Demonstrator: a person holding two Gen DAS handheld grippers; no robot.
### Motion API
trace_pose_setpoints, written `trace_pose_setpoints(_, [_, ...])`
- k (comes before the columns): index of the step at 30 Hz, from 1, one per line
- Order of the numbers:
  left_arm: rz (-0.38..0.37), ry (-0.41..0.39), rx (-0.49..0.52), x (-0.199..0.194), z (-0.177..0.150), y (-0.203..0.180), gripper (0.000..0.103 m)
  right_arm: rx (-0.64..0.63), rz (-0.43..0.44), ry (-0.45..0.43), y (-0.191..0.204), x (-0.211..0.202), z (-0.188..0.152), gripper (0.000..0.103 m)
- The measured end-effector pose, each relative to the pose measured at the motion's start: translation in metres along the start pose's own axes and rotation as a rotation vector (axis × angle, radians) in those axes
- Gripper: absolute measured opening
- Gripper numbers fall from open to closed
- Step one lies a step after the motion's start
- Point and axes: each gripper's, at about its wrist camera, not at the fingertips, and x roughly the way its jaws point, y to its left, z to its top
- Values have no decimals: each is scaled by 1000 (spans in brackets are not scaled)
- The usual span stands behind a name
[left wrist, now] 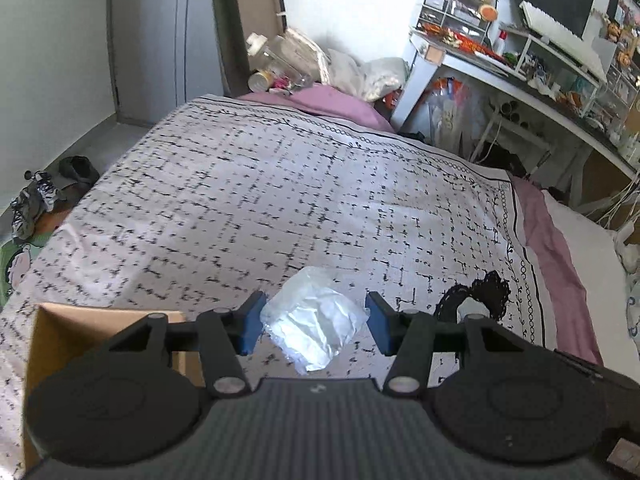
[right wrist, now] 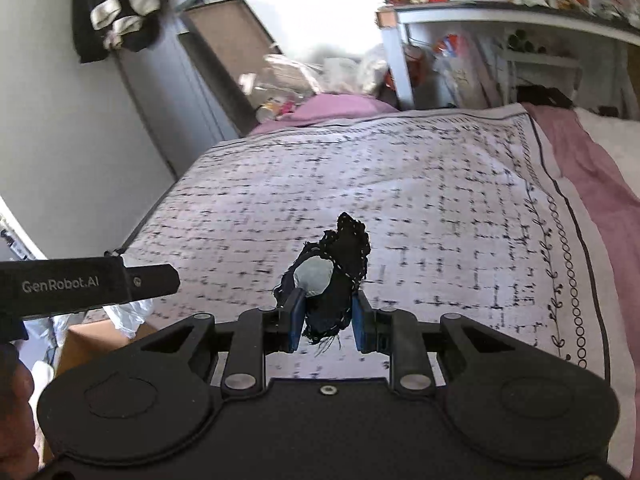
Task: Organize soft objects
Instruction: 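Move the left gripper to the crumpled white plastic bag and close, then carry the white bag with the left gripper while the right gripper carries the scrunchie to the box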
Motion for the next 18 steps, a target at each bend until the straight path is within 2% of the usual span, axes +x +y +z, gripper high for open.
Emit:
trace_pose_setpoints(12, [-18, -41, -25, -43, -1, 40, 53, -36, 13, -40, 47, -28, -1, 25])
trace_pose_setpoints(18, [-18, -37, -38, -53, -2, 66, 53, -37, 28, -44, 67, -35, -5, 25])
